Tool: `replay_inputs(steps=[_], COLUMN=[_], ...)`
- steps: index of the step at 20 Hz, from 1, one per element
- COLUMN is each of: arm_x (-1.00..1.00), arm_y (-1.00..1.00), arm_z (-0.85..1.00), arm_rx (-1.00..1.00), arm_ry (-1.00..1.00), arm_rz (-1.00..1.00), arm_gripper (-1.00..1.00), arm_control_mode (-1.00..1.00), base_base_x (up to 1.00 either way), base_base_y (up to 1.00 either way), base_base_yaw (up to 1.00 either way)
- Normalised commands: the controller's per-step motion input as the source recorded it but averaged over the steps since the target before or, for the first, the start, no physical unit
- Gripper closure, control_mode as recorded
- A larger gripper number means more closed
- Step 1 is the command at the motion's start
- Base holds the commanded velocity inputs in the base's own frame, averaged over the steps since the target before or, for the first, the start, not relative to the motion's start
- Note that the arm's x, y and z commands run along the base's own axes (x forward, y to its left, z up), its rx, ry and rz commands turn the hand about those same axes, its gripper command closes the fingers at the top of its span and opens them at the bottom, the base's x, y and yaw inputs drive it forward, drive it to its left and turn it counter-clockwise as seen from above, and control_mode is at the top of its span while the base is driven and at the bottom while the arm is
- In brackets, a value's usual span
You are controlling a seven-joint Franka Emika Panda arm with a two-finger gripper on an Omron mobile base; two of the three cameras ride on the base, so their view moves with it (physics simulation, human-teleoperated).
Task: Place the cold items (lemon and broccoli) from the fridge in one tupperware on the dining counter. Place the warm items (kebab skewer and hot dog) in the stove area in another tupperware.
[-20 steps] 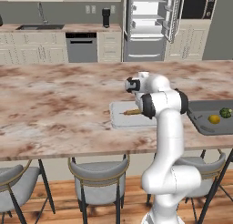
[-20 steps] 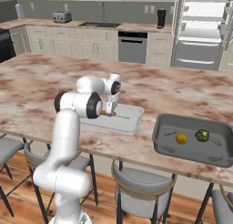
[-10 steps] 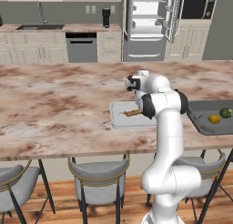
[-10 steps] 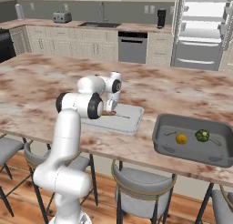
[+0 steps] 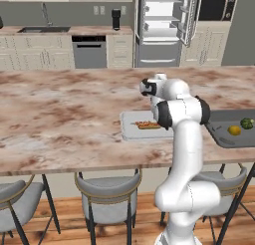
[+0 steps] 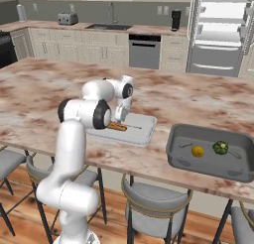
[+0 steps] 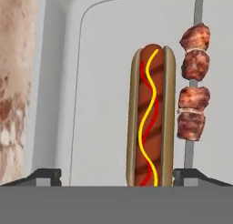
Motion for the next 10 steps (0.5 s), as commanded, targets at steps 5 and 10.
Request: replay_inputs(steps=[5,10], arm_x=[-0.74,-0.88], arm_y=[0.00,0.00], arm_z=[0.43,0.32], arm_rx=[0.00,0.00], arm_ry=[-0.02,-0.01], arm_rz=[-0.22,-0.39], arm_gripper=[-1.00,-1.00], arm_control_mode=[-1.00,-1.00], base_base_x=[0.00,0.00], base_base_y=[0.00,0.00], base_base_yaw=[0.00,0.00])
